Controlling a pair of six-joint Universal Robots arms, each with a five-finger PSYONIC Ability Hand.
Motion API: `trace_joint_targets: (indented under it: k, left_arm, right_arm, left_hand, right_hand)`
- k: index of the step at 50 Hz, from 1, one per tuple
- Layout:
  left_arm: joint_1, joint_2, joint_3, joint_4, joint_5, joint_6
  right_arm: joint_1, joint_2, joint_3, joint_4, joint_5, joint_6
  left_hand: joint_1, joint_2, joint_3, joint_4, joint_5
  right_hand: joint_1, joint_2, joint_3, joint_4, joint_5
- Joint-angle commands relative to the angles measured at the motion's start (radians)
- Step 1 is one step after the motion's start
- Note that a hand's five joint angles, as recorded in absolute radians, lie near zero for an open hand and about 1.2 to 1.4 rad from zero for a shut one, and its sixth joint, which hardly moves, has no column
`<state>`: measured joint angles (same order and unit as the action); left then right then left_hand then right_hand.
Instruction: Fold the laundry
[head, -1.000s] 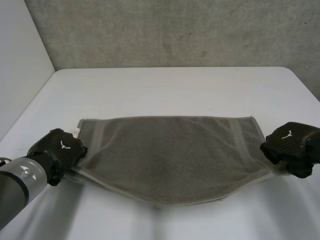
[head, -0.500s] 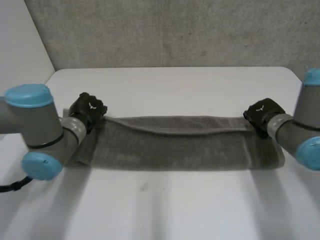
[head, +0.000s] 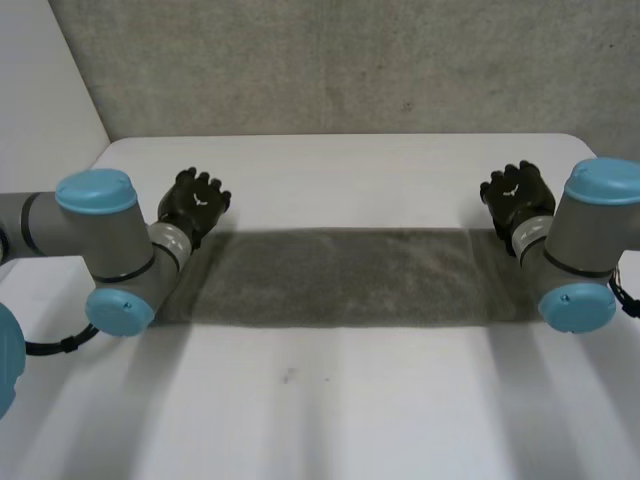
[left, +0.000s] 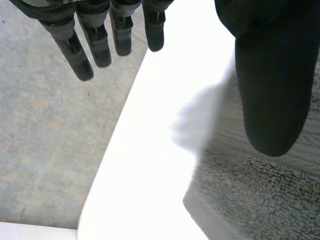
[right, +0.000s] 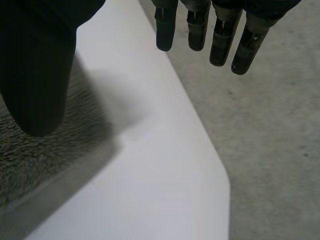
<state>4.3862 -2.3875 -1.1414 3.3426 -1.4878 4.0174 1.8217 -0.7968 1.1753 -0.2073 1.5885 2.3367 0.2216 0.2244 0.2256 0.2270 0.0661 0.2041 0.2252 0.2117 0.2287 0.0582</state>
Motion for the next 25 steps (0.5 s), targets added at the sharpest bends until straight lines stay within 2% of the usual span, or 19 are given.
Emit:
trace_joint_targets:
  k: [1, 4, 8, 12, 13, 15, 19, 21, 22, 25]
  left_arm:
    - [-0.011, 0.132, -0.018, -0.002, -0.006, -0.020]
    - [-0.010, 0.256, -0.081, -0.002, -0.029, -0.069]
    - [-0.010, 0.339, -0.148, 0.000, -0.034, -0.135]
    - [-0.005, 0.450, -0.283, 0.004, -0.031, -0.262]
    - [-0.005, 0.450, -0.284, 0.005, -0.031, -0.262]
    - [-0.004, 0.499, -0.378, 0.029, -0.029, -0.349]
    - [-0.001, 0.534, -0.471, 0.072, -0.031, -0.434]
    - [0.001, 0.550, -0.517, 0.097, -0.031, -0.471]
    - [0.002, 0.559, -0.549, 0.118, -0.031, -0.501]
    - [0.003, 0.562, -0.593, 0.147, -0.028, -0.534]
  right_arm:
    - [-0.004, -0.172, 0.020, -0.003, 0.041, 0.032]
    - [-0.004, -0.313, 0.056, 0.008, 0.030, 0.146]
    - [-0.007, -0.391, 0.092, 0.025, -0.002, 0.208]
    - [-0.053, -0.464, 0.183, 0.121, -0.097, 0.245]
    - [-0.073, -0.487, 0.217, 0.172, -0.132, 0.247]
    - [-0.085, -0.501, 0.245, 0.212, -0.155, 0.248]
    - [-0.116, -0.507, 0.340, 0.322, -0.202, 0.265]
    - [-0.128, -0.507, 0.371, 0.335, -0.212, 0.271]
    - [-0.140, -0.506, 0.403, 0.335, -0.219, 0.277]
    - [-0.169, -0.493, 0.463, 0.300, -0.229, 0.280]
  left_hand:
    - [-0.029, -0.031, -0.033, -0.034, -0.048]
    - [-0.029, -0.031, -0.033, -0.034, -0.048]
    - [-0.032, -0.034, -0.036, -0.037, -0.051]
    - [-0.035, -0.037, -0.039, -0.040, -0.053]
    - [-0.035, -0.037, -0.039, -0.040, -0.054]
    - [-0.035, -0.037, -0.039, -0.040, -0.054]
    - [-0.029, -0.031, -0.033, -0.034, -0.048]
    - [-0.029, -0.031, -0.033, -0.034, -0.048]
    - [-0.029, -0.031, -0.033, -0.034, -0.048]
    - [-0.035, -0.037, -0.039, -0.040, -0.053]
  right_hand:
    - [-0.030, -0.051, -0.037, -0.054, -0.058]
    - [-0.030, -0.051, -0.037, -0.054, -0.058]
    - [-0.030, -0.051, -0.037, -0.054, -0.058]
    - [-0.030, -0.051, -0.037, -0.054, -0.058]
    - [-0.030, -0.051, -0.037, -0.054, -0.058]
    - [0.012, -0.009, 0.004, -0.013, -0.017]
    - [0.083, 0.062, 0.076, 0.059, 0.055]
    - [0.124, 0.103, 0.117, 0.100, 0.095]
    - [0.223, 0.202, 0.216, 0.199, 0.195]
    - [0.266, 0.244, 0.258, 0.241, 0.237]
